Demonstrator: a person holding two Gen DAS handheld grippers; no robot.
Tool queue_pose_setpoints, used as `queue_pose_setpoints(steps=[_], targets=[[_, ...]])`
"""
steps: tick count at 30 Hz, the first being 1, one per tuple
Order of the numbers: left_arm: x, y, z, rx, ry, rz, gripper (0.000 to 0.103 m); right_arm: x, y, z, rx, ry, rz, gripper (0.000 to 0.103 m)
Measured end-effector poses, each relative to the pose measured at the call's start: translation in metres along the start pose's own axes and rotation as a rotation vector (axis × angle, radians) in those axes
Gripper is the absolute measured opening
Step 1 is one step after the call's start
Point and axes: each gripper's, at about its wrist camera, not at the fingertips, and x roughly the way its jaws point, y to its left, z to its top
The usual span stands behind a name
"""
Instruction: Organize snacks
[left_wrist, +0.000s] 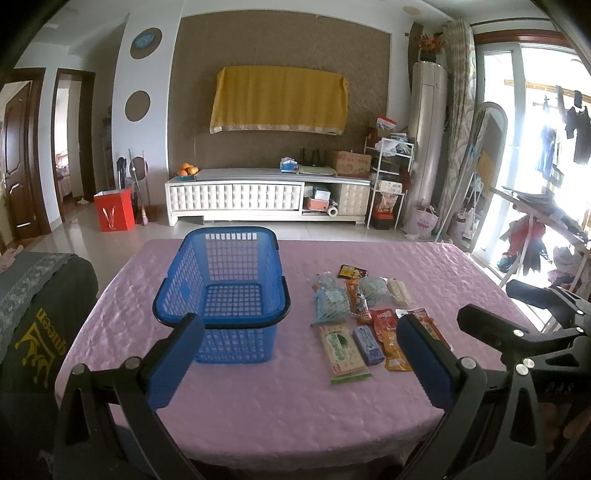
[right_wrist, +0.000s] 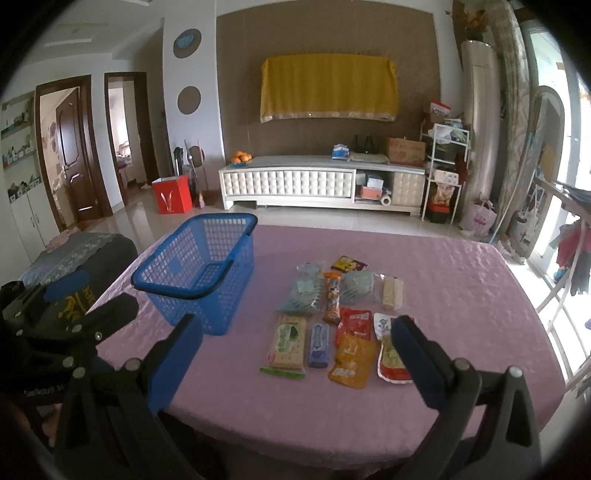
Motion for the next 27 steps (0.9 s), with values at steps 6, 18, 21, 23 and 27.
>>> queue_pose_setpoints(steps=[6,18,21,23,27], targets=[[0.0009,0.0009,-0.0012,-0.008,0.01,-0.003,0.103,0.001,-0.0005,-0.0015,-0.008,0.007,0.0,0.103],[0.0009,0.0008,-0.0021,-0.006,0.01,-0.002,0.103,0.0011,-0.001,-0.0017,-0.007,0.009,0.001,0.103],[0.0009,0.0011,-0.0021,-0.007,0.012,-0.004,0.103,0.0015,0.0005,-0.0026,-0.006,0.01,0.0,0.103],[0.0011,0.0009,-0.0023,-0.007,0.016,-0.006,0.103,0.0021,-0.001,-0.0028,-0.008,0.014,-0.003,0.103],[0.0021,-0.0007,-0.0003,0.0,0.02,-0.014,0.103,0.0045,-0.0035,-0.0023,-0.01,0.022,-0.014,0.103]])
